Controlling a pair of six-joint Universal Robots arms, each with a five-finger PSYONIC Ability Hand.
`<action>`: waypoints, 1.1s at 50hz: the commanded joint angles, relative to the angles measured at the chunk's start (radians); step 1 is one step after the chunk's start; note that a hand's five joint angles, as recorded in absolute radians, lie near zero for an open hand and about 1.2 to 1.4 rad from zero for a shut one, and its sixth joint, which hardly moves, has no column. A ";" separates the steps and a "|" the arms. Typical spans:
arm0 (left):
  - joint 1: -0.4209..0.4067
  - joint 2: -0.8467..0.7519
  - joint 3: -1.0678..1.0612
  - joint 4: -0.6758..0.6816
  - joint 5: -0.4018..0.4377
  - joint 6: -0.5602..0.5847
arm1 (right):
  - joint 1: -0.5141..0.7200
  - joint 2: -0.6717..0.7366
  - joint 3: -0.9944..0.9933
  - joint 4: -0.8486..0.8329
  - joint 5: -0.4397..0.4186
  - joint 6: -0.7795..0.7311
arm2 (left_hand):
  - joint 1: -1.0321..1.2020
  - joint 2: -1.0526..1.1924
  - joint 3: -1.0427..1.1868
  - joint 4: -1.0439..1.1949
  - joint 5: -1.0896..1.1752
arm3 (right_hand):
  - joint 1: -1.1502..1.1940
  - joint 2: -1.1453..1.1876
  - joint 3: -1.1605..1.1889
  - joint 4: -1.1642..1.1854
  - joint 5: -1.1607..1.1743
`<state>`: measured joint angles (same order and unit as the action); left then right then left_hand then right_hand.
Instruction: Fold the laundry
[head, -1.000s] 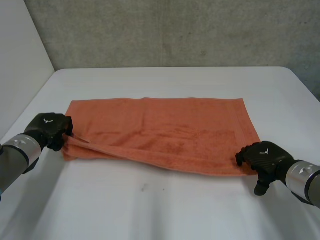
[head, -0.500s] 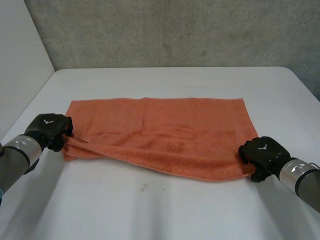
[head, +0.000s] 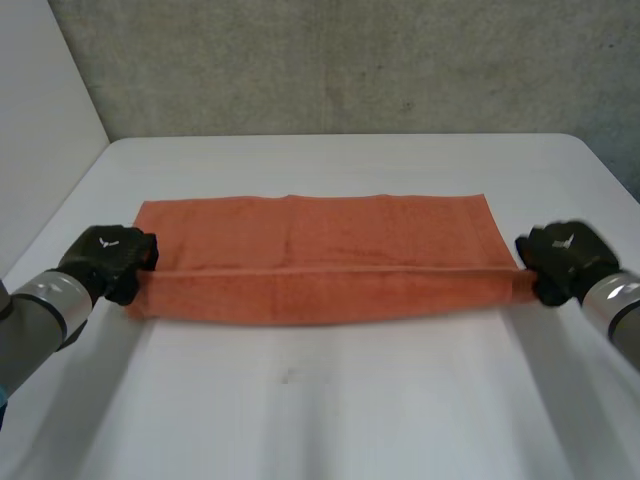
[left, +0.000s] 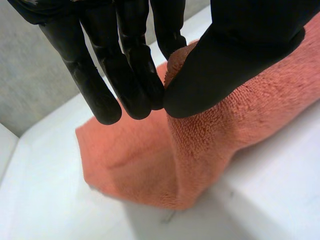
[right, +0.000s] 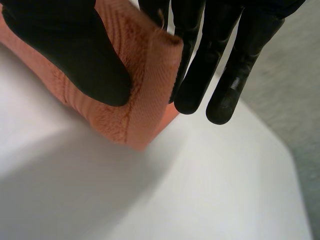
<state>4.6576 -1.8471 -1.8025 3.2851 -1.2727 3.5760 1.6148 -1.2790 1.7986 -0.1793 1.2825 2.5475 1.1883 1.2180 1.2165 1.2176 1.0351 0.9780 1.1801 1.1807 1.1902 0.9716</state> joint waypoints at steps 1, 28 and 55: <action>-0.022 0.309 -0.029 -0.148 -0.034 -0.011 | -0.025 -0.255 -0.114 0.208 -0.041 0.132 | 0.208 0.178 0.180 0.179 0.187 | 0.418 0.216 0.216 0.206 0.250; -0.045 0.152 0.080 -0.194 -0.042 -0.138 | 0.025 0.126 -0.588 0.630 0.056 -0.004 | 0.208 0.178 0.180 0.179 0.187 | 0.418 0.216 0.216 0.206 0.250; -0.200 0.077 0.505 0.463 -0.332 -0.065 | 0.146 0.087 -0.954 -0.017 0.292 0.309 | 0.208 0.178 0.180 0.179 0.187 | 0.418 0.216 0.216 0.206 0.250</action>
<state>4.4656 -1.8327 -1.1662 3.7209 -1.5304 3.5129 1.7632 -1.1052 0.6379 -0.1690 1.6102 2.8533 1.1883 1.2182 1.2172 1.2177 1.0371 0.9780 1.1802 1.1838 1.1912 0.9880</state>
